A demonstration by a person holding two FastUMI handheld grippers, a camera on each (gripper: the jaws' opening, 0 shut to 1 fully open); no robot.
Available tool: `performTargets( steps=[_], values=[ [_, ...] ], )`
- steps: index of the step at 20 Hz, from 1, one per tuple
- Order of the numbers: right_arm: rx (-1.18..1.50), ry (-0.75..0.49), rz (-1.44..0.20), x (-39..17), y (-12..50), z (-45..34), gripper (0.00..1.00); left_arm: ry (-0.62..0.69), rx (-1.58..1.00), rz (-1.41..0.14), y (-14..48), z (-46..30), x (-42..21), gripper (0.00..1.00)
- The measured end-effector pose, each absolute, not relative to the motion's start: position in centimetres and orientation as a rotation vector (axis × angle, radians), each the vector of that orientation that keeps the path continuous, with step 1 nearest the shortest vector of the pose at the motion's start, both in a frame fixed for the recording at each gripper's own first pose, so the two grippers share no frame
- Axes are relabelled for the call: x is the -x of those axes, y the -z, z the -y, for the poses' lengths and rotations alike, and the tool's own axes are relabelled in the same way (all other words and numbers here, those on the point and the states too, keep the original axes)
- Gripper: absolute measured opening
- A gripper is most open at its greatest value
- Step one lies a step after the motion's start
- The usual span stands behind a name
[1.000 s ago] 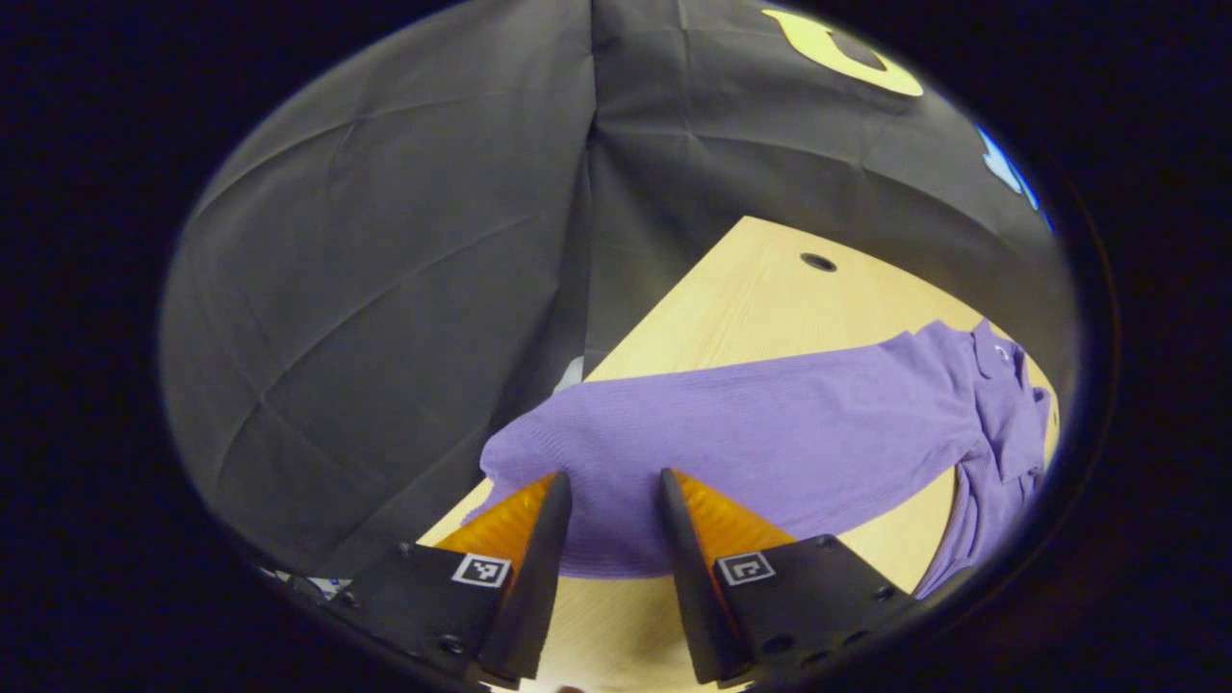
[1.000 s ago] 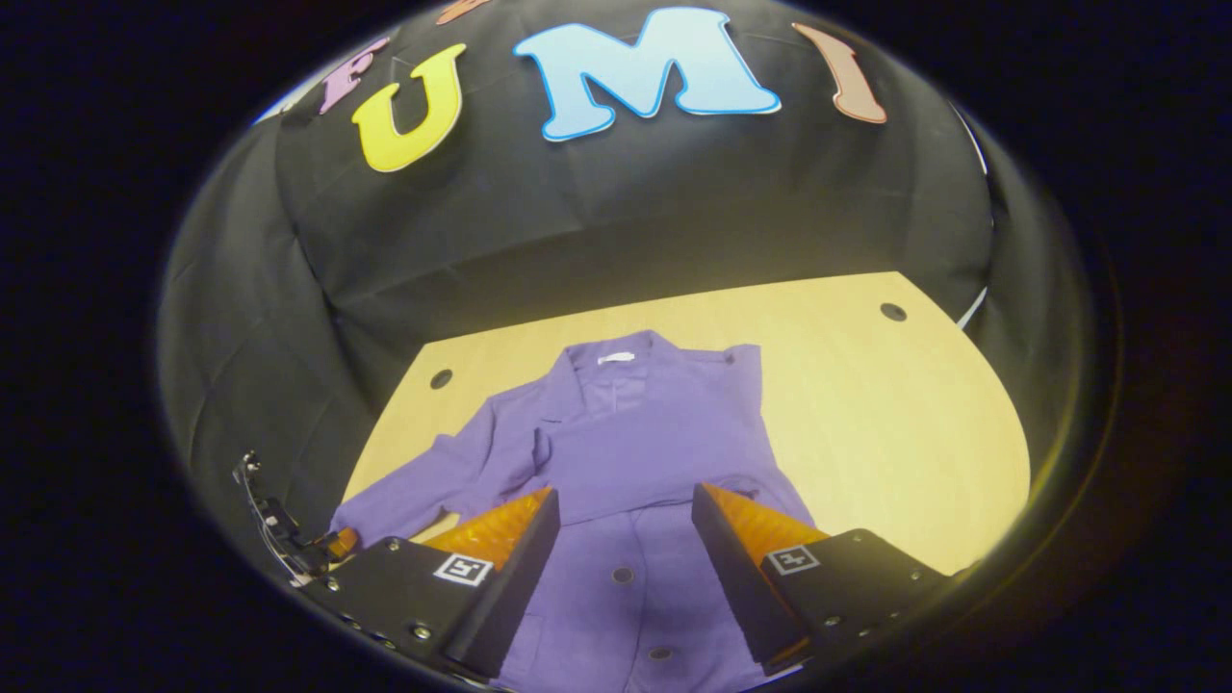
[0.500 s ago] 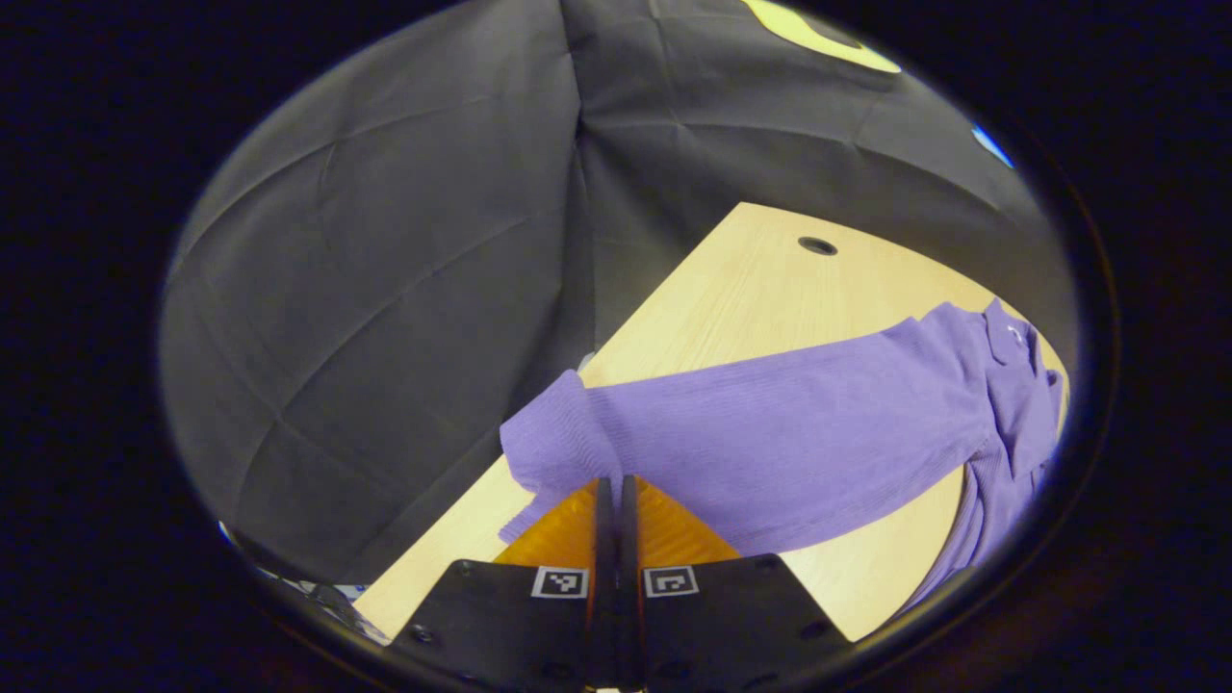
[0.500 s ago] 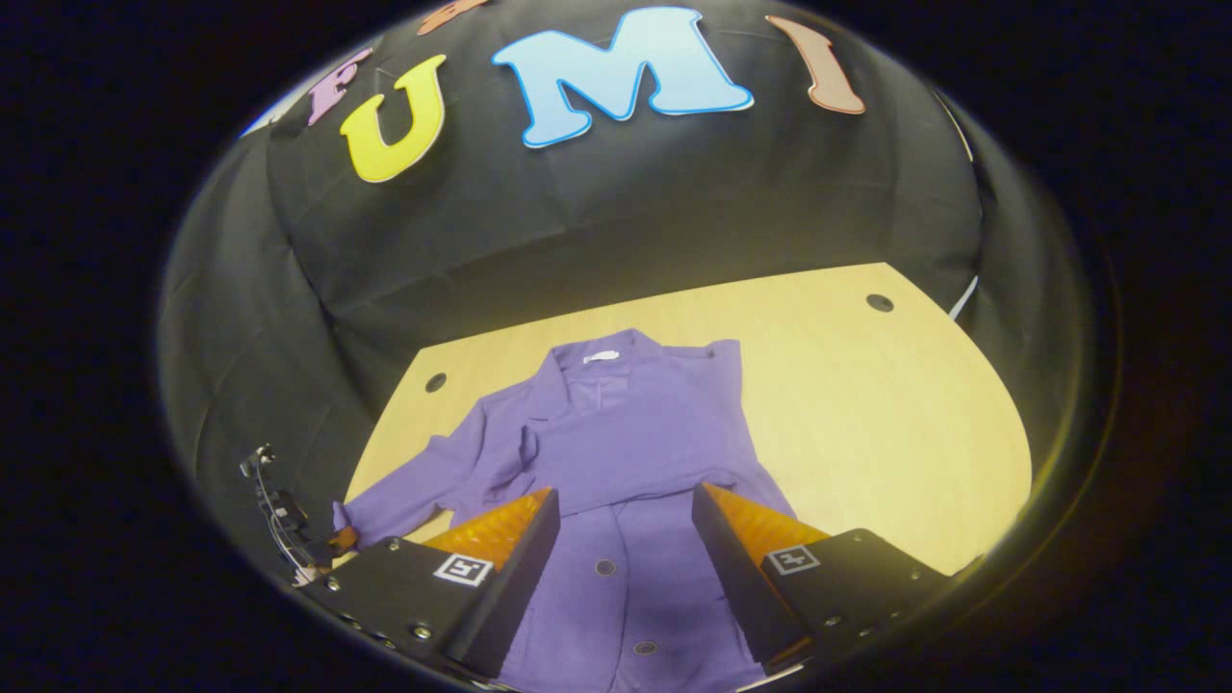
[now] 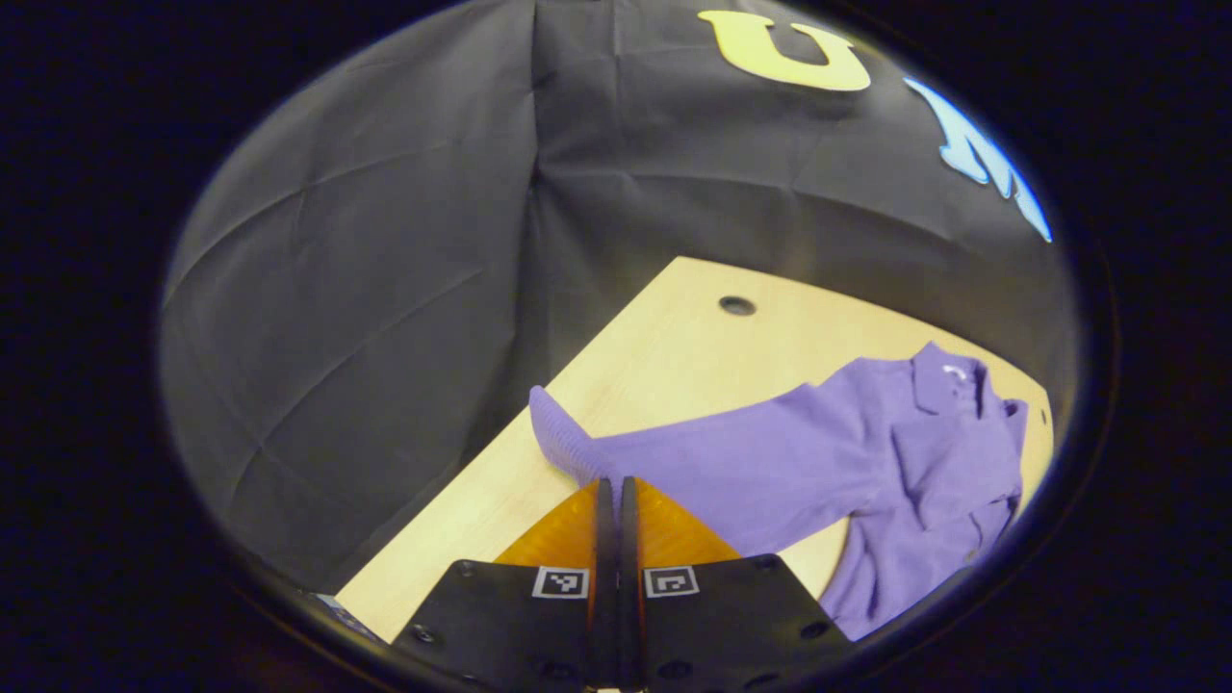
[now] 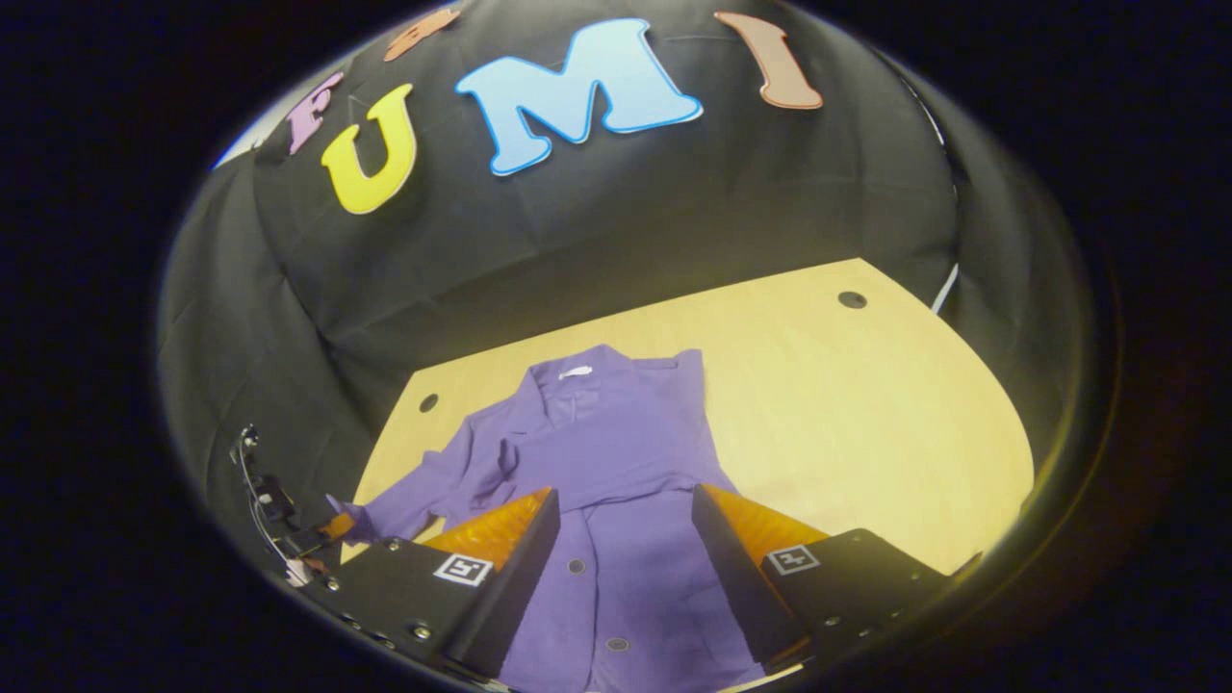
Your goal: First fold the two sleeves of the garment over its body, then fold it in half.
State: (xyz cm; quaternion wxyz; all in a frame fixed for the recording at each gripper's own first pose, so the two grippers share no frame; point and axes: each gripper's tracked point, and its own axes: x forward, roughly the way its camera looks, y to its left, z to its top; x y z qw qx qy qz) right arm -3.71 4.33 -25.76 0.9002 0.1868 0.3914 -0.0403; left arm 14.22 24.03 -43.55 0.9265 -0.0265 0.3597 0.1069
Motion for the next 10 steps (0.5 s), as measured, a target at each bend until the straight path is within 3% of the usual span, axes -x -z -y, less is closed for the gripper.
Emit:
performTargets(
  steps=[10],
  values=[
    [-0.49, 0.21, -0.773, 10.6, 25.6, 2.6, 0.88, 0.089, 0.061, -0.648, 37.8, -2.2, -18.8, 0.07]
  ],
)
